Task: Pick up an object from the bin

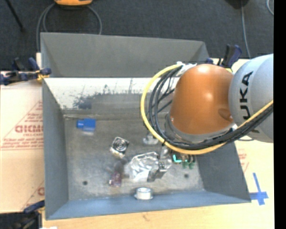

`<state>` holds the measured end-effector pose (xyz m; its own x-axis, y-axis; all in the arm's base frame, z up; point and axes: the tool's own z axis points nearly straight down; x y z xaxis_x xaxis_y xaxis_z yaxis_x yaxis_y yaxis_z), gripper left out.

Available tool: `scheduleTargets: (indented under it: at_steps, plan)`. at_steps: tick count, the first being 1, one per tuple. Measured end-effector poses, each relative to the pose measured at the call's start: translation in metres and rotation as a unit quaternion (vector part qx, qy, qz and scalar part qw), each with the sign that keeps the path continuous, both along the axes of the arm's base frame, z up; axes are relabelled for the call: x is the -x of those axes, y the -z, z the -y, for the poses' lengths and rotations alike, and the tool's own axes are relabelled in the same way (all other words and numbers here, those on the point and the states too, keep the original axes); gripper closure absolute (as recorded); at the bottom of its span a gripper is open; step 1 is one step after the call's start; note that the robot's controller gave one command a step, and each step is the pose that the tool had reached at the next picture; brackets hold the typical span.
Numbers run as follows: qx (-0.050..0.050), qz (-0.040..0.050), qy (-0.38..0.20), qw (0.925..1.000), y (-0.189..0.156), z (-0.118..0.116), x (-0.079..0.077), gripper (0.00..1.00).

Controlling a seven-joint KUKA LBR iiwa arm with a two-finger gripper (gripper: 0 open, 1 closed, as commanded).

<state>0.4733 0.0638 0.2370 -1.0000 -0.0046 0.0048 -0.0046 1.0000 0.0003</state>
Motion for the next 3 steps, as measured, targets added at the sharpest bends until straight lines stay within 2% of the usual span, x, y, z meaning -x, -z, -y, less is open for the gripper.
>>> scheduleTargets:
  at_steps: [1,2,3]
  plan:
    - [0.0,0.0089,-0.117,0.9931,0.141,-0.013,-0.002,0.0]
    - [0.0,0.0142,-0.133,0.991,0.159,0.11,-0.01,0.0]
    - [0.0,0.0062,-0.134,0.991,0.158,0.109,-0.008,1.0]
